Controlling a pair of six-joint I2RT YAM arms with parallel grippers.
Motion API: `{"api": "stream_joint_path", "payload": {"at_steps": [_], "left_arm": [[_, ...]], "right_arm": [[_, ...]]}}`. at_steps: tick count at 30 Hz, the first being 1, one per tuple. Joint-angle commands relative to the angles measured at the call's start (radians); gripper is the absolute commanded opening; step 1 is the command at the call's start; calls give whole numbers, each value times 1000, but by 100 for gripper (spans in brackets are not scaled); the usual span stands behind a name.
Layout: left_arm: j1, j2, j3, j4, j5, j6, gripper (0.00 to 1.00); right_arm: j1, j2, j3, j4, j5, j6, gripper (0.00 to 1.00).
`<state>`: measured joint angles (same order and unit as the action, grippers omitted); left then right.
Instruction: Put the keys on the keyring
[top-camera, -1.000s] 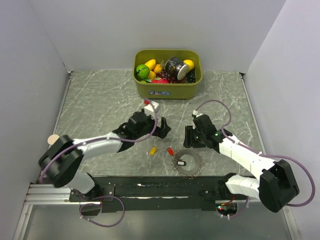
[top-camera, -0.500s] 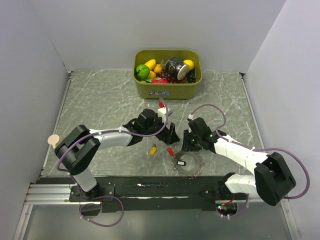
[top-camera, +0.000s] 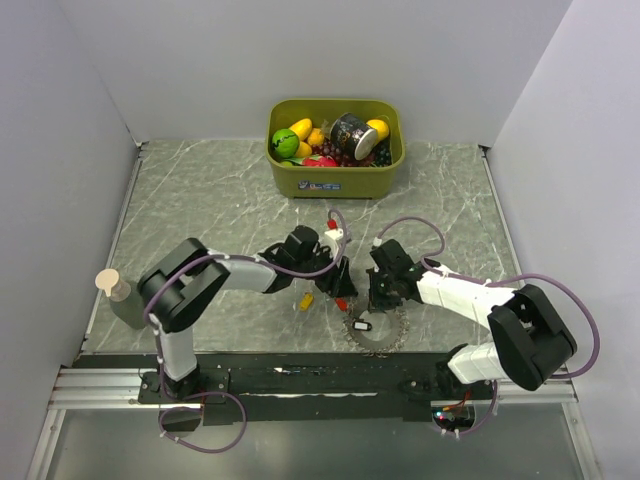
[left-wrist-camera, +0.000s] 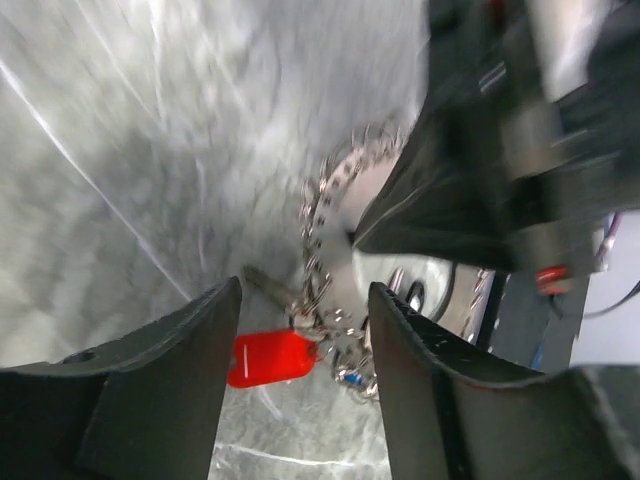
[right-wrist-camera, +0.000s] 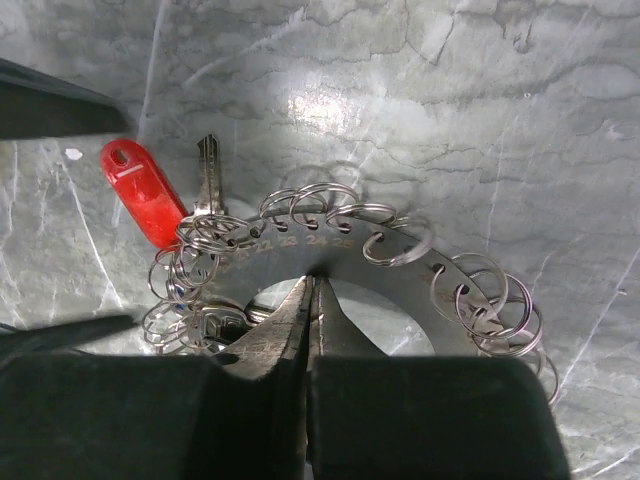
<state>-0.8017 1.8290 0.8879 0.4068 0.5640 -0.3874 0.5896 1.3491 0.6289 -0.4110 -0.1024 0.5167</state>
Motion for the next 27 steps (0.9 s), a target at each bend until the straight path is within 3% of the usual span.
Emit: {"api": "stream_joint_path", "payload": {"at_steps": [1, 11, 15, 23, 27], "left_arm": [[-1, 61, 25, 85, 135, 5, 58], [-1, 87, -4, 142, 231, 8, 37], [1, 67, -10, 121, 231, 22, 23], [10, 35, -35, 102, 217, 36, 22], [33, 4, -61, 138, 180, 15, 35]], "right_arm": [[7, 4, -34, -2, 26, 16, 0], [7, 45, -15, 24, 40, -14, 0], [7, 74, 15, 50, 32, -41, 0], [7, -11, 32, 66, 3, -89, 0], [6, -122, -24, 113, -60, -118, 0]]}}
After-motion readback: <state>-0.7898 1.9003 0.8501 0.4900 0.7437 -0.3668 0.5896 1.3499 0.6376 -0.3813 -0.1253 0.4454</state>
